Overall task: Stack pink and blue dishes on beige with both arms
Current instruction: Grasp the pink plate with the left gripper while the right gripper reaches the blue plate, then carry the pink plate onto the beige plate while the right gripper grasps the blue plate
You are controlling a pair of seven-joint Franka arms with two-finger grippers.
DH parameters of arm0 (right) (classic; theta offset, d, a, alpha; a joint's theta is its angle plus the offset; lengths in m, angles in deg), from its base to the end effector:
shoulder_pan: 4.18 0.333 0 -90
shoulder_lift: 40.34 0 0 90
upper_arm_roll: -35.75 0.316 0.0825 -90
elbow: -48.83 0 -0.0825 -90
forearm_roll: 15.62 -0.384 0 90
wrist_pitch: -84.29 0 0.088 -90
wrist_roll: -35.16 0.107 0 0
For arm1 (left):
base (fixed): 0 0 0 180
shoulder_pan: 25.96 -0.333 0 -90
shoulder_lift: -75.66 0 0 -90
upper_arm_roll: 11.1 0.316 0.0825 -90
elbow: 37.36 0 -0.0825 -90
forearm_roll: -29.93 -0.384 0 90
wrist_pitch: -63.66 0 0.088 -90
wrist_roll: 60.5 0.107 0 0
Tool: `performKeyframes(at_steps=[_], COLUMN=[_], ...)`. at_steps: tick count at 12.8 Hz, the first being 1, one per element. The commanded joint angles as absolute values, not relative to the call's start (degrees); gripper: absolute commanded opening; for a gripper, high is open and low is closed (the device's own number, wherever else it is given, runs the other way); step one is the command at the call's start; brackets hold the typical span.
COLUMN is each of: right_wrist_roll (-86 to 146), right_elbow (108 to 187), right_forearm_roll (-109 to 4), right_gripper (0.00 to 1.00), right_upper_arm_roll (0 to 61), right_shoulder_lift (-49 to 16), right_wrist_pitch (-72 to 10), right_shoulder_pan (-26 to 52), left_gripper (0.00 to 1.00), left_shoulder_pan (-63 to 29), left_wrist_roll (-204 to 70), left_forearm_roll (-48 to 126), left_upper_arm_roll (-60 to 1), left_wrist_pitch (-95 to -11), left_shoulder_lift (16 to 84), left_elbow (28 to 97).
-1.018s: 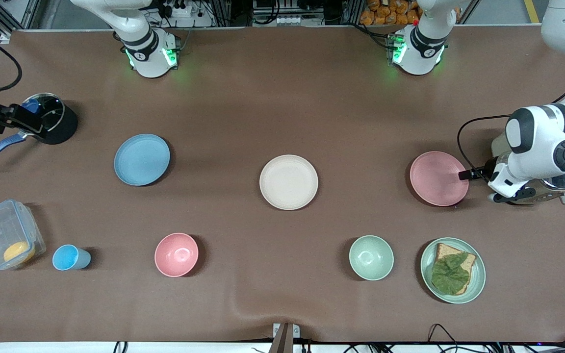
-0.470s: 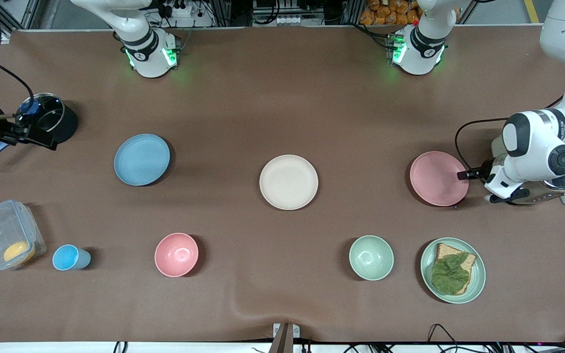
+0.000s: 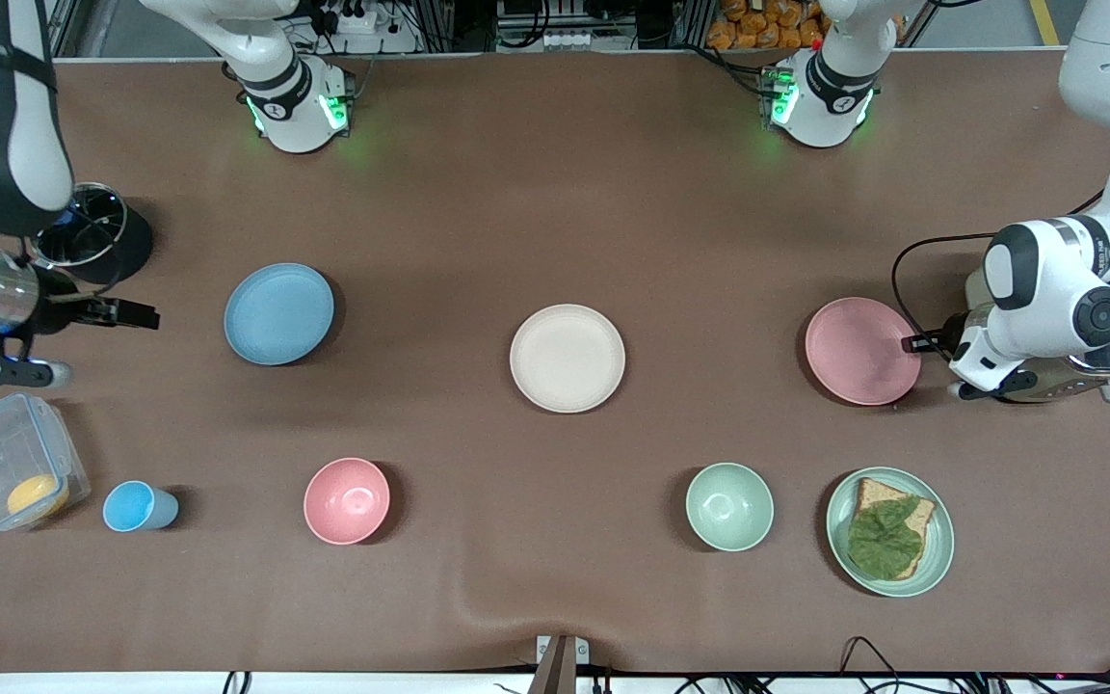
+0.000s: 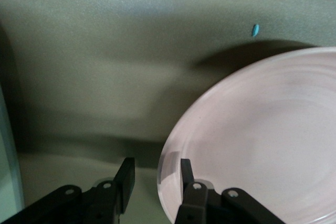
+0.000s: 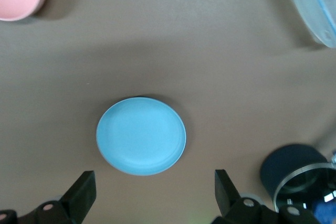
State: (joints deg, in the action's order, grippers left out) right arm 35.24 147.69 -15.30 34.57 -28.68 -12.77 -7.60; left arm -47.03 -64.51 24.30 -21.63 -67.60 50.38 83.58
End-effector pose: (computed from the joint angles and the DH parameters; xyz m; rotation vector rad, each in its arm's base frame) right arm 0.5920 -0.0474 0.4439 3.1170 -0.1254 -0.3684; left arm 0.5408 0.1010 0.1880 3.0750 0.2884 -0.3878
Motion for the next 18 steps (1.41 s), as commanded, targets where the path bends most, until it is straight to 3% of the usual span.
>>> performKeyframes(at_steps=[1, 5, 10, 15, 18], right_wrist_roll=[30.69, 24.1, 17.25, 10.11, 10.02], right_elbow=[154.1, 163.41, 174.42, 174.51, 174.51], right_forearm_roll=[-15.53, -15.53, -15.53, -15.62, -15.8], right_gripper=[1.0, 1.0, 1.0, 1.0, 1.0], right_upper_arm_roll=[35.22, 35.13, 35.22, 35.31, 35.57], right_shoulder_lift=[-30.05, -30.05, -26.55, -19.78, -17.75], right_wrist_pitch=[-18.0, -28.62, -46.29, -50.53, -50.45], right_shoulder_pan=[-9.8, -11.48, -12.53, -13.85, -13.76], left_gripper=[0.0, 0.0, 0.0, 0.0, 0.0], left_shoulder_pan=[-47.93, -47.84, -47.67, -46.62, -37.07], left_wrist_roll=[-64.02, -63.84, -63.93, -77.68, -95.16], left_forearm_roll=[23.69, 23.77, 28.68, 33.09, 33.0], left_upper_arm_roll=[-22.44, -24.98, -31.39, -42.37, -44.5], left_wrist_pitch=[-68.08, -67.47, -58.78, -58.68, -58.68], left_shoulder_lift=[49.99, 50.87, 54.56, 54.75, 52.64], left_elbow=[83.23, 82.97, 77.44, 72.7, 68.74])
